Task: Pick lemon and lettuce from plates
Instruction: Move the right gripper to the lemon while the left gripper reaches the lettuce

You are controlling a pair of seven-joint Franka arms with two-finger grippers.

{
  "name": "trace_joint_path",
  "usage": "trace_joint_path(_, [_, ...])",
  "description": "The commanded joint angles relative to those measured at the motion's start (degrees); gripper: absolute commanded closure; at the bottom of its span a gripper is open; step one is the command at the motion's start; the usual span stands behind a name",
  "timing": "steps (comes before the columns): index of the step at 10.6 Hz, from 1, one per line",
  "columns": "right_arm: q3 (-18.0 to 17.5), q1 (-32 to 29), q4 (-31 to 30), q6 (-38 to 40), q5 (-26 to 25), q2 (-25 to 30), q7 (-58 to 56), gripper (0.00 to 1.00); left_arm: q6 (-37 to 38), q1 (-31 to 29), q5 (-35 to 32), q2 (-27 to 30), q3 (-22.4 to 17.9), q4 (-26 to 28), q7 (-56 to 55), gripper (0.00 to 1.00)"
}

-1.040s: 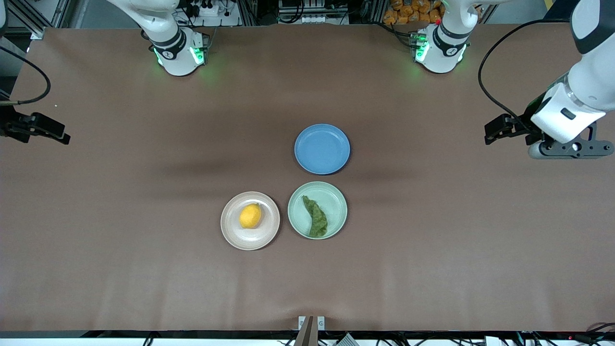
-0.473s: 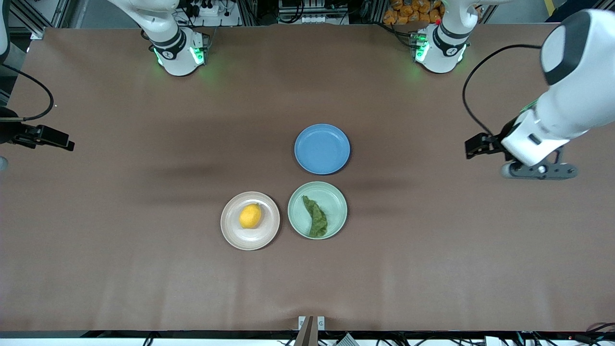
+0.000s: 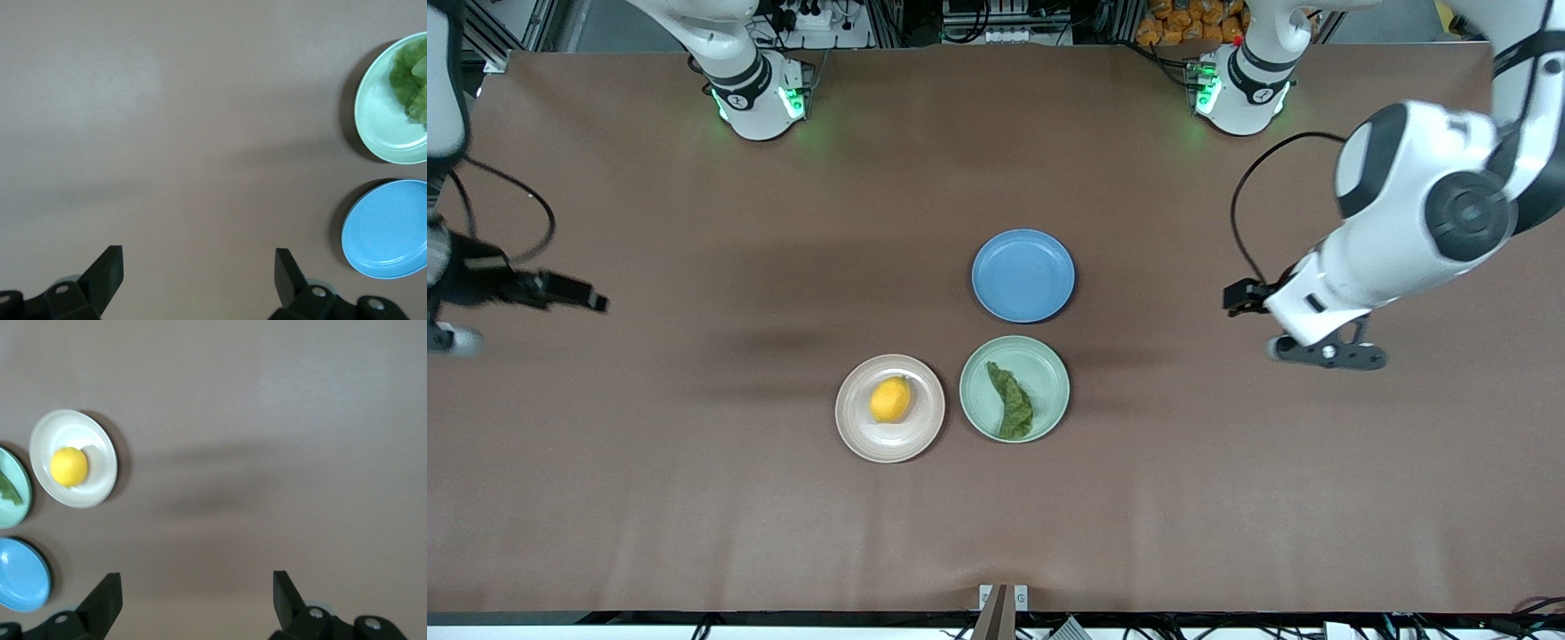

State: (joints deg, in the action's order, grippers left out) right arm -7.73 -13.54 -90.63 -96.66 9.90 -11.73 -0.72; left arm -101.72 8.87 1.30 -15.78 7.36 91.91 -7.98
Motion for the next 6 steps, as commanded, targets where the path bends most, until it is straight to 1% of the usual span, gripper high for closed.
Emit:
trace_joint_path(1, [-0.6,4.2,1.0,-8.4,3.2,-6.3,0.5,0.0,-3.1,2.7,-0.3,-3.4,0.0,-0.7,-0.1,0.0])
trace_joint_path(2, [-0.6,6.0,0.6,-11.9,3.0,-7.6,0.5,0.0,-4.0,3.8,0.4,-4.7,0.0,-0.7,-0.1,0.0])
trace_joint_path(4, [-0.6,9.1,0.4,-19.1,3.1,-12.2,0.5,0.0,-7.7,5.1,3.2,-7.1,0.0,-0.7,-0.1,0.0])
trace_joint_path(6, [-0.6,13.0,0.3,-25.7,2.9,-17.3,4.4,0.0,-13.0,8.2,6.0,-10.6,0.0,-0.9,-0.1,0.0])
